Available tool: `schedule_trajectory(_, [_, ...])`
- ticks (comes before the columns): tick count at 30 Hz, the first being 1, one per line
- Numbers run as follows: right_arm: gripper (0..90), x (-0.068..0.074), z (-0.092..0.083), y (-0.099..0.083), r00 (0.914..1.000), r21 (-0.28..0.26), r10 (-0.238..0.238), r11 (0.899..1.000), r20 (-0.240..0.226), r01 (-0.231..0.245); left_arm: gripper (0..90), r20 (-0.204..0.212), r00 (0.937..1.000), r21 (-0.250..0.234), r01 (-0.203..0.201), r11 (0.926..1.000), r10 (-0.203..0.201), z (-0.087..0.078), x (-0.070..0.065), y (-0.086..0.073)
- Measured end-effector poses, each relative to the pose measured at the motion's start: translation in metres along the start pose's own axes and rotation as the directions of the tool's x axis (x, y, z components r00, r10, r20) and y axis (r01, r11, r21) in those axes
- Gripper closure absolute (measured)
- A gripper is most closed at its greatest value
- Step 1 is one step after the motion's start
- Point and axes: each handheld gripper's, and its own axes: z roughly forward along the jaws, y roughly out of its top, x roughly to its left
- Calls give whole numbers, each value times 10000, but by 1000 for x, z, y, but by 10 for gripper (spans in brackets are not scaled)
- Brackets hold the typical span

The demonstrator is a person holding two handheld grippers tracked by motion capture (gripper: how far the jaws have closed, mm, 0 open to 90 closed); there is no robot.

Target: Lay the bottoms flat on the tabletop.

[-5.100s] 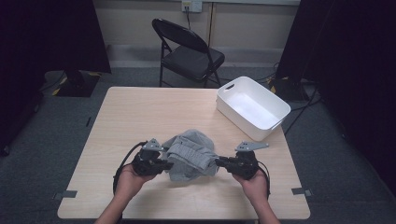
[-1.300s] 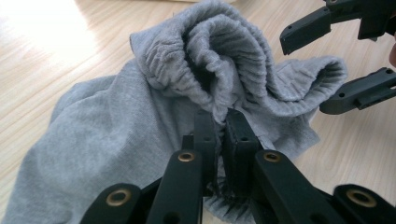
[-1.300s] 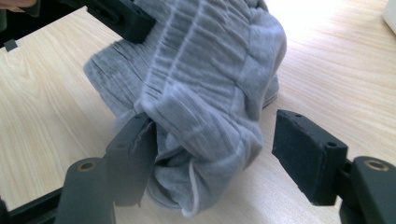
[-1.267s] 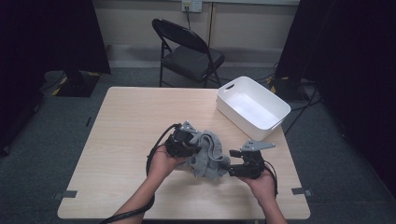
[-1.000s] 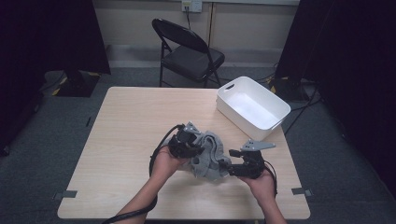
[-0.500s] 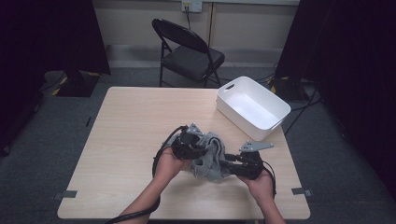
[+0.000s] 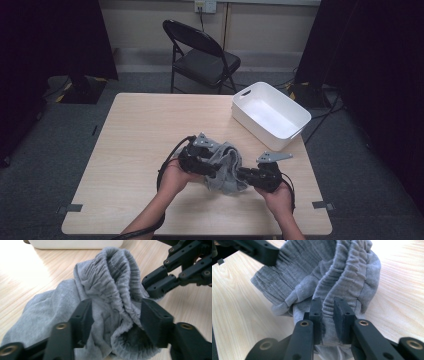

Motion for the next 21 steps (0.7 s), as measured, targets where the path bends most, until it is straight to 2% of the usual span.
schedule_trajectory(7, [801, -2, -1, -1, 9999, -15, 100, 9999, 63, -100, 367, -191, 9996, 53, -204, 9998, 205, -17, 4, -14])
schedule_trajectory(12, [822, -3, -1, -2, 9999, -14, 116, 9999, 41, -116, 365, -187, 9998, 2, 38, 10000, -38, -25, 9, -26])
schedule_trajectory(14, [825, -2, 0, -1, 9999, -43, 145, 9999, 11, -145, 367, -141, 9998, -30, 117, 9999, -117, -26, 9, -31])
schedule_trajectory(17, [825, -1, 1, -1, 10000, 7, 91, 10000, 7, -91, 370, -38, 10000, 13, 24, 10000, -24, -25, 7, -37])
schedule_trajectory(21, [824, 0, 3, -1, 10000, 86, 47, 10000, 24, -47, 373, 81, 10000, 145, -40, 9999, 39, -17, 1, -42])
